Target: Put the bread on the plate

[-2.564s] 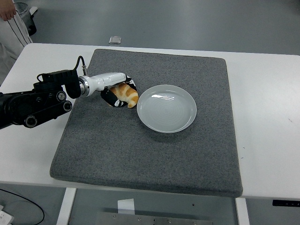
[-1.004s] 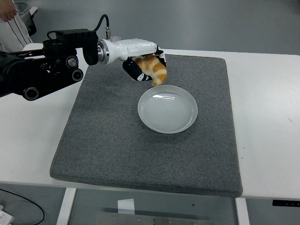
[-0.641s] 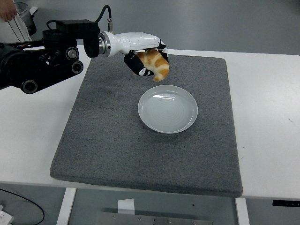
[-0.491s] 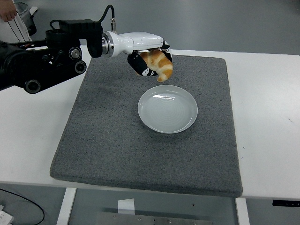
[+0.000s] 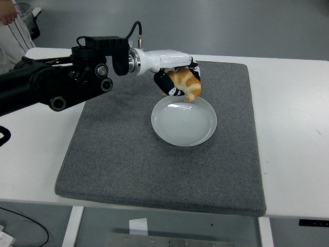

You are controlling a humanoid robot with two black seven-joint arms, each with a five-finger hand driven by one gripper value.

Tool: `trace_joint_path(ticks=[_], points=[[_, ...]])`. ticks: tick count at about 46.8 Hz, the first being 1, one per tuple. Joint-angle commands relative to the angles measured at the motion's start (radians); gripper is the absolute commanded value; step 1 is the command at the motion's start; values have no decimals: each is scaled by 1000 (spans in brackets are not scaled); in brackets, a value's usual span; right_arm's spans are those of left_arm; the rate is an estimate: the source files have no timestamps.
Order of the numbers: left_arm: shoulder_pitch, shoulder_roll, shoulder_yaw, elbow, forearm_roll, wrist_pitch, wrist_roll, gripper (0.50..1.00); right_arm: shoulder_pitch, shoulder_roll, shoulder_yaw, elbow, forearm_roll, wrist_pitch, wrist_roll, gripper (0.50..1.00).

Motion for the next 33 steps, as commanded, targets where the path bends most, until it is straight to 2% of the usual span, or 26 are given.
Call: trace_joint_path(ticks=[1,12,26,31,33], points=[[19,-25,1,17,6,3,0,500,0,0,-1,0,0,0,0,932],[66,-80,31,80,22,11,1,500,0,0,-1,0,0,0,0,932],[101,-120,68,123,39,61,1,500,0,0,1,0,0,0,0,932],[114,-140,70,141,39,78,1,514,0,0,1,0,0,0,0,932],[115,-140,70,141,39,78,1,550,0,0,-1,0,0,0,0,932]])
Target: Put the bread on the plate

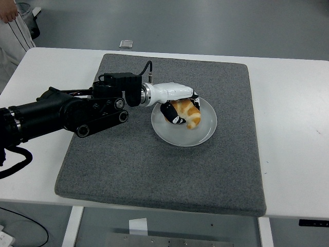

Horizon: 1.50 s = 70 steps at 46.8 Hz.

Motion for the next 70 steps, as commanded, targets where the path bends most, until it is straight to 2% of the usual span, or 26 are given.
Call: trace_joint_path(ticks=[1,3,6,8,11,19,34,43,59,70], points=[[4,-2,0,3,0,2,0,572,0,0,-1,0,0,0,0,932],[6,-4,0,3,0,2,0,606,0,0,-1,0,0,0,0,932],[8,-4,0,3,-1,2,0,739,0,0,1,0,0,0,0,932],[8,-4,0,3,-1,2,0,782,0,0,-1,0,0,0,0,932],[8,-4,0,3,-3,2,1,883,0,0,-1,0,0,0,0,932],[9,-2,0,1,-8,2,1,996,0,0,1,0,0,0,0,932],[4,2,-12,-14,-32,2,1,1000,0,0,1,0,0,0,0,932],[-2,15,-23,-40,-149,-3,1,1000,0,0,-1,0,0,0,0,932],[-23,113,-155,-43,-451,-64,4,1000,0,0,-1,0,0,0,0,932],[-22,211,-239,-42,-621,-87,6,1000,0,0,-1,0,0,0,0,932]])
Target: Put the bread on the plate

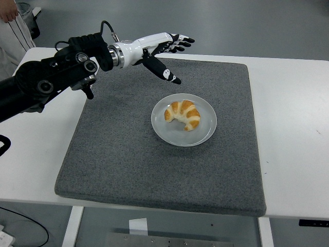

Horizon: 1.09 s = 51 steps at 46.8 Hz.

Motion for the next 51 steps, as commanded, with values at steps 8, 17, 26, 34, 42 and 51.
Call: trace_joint_path(ticks=[8,17,26,34,42,51], points=[[2,114,-27,0,-210,-14,-2,1000,0,0,1,0,0,0,0,932],[3,199,-49,6,-379,-61,0,1000,0,0,1,0,0,0,0,932],[14,271,-59,18,-538,-96,1,1000,0,0,1,0,0,0,0,932],[25,283,-59,84,-701,-142,4,1000,0,0,1,0,0,0,0,932],[63,282,-58,144,-860,-198,14,1000,0,0,1,0,0,0,0,932],[120,282,-59,147,-923,-205,23,1000,0,0,1,0,0,0,0,932]])
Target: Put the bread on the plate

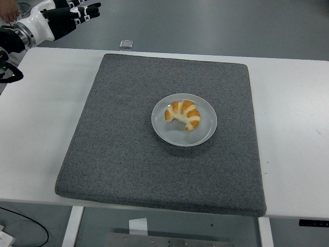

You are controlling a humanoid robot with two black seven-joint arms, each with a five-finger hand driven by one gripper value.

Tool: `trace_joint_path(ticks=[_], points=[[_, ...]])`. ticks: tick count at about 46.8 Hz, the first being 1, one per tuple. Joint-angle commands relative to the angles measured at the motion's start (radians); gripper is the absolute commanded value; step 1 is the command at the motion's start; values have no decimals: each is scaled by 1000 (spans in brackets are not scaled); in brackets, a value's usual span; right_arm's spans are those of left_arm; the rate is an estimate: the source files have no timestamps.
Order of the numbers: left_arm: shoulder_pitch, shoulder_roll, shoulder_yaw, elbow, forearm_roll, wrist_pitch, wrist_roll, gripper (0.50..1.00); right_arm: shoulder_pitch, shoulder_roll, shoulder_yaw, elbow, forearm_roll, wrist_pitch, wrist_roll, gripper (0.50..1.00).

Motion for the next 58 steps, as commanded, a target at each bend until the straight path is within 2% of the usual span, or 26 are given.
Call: trace_joint_path(ticks=[1,11,21,38,46,58], points=[[27,0,-1,0,-11,0,0,1000,0,0,0,0,0,0,0,932],[69,0,-36,30,-66,-2,2,1000,0,0,0,0,0,0,0,932],[72,-12,-40,65,-129,-29,2,1000,0,0,3,0,3,6,0,932],[64,-32,-46,79,-131,-28,2,1000,0,0,8,0,5,6,0,932],[62,-64,-46,103,-128,-29,2,1000,0,0,8,0,8,-2,2,932],[56,-66,-47,103,-129,-28,2,1000,0,0,10,0,14,-2,3,932]])
